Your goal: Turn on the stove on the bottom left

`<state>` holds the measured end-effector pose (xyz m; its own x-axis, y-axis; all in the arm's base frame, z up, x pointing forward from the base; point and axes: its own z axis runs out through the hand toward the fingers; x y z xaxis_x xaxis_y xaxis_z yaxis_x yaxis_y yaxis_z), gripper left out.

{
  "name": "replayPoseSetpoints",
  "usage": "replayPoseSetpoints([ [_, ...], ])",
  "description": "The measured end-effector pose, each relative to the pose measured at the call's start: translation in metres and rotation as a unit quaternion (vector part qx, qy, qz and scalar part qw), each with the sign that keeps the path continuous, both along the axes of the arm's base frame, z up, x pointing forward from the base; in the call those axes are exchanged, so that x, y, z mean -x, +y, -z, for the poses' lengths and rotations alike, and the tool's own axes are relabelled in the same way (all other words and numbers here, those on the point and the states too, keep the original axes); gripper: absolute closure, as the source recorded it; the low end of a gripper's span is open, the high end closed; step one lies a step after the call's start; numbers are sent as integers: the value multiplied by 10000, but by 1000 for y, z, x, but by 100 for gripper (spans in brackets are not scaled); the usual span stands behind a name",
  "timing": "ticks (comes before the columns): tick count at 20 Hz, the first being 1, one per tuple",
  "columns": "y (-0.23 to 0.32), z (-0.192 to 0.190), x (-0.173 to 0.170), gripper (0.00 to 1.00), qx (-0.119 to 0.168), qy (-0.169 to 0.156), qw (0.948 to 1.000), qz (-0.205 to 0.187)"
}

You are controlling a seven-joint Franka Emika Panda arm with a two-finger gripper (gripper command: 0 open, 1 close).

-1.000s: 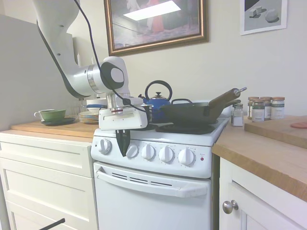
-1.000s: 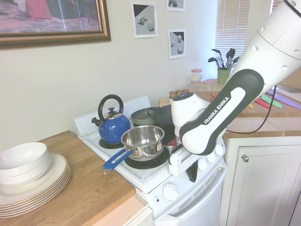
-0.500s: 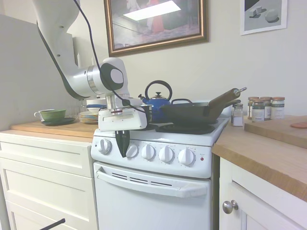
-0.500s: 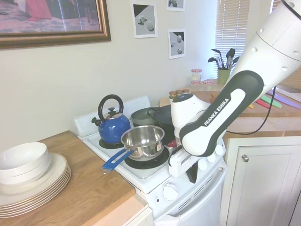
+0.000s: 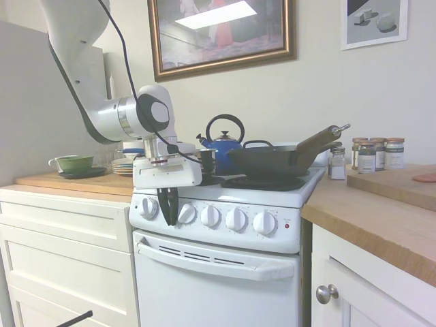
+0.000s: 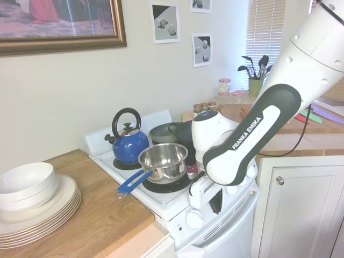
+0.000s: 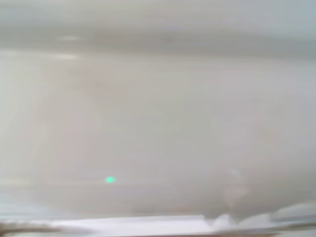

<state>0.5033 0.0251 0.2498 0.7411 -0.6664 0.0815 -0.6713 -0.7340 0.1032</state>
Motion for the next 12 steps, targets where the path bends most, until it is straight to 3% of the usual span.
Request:
replayPoseSetpoints([
  [12, 9, -43, 28, 100, -148, -292, 9995, 53],
])
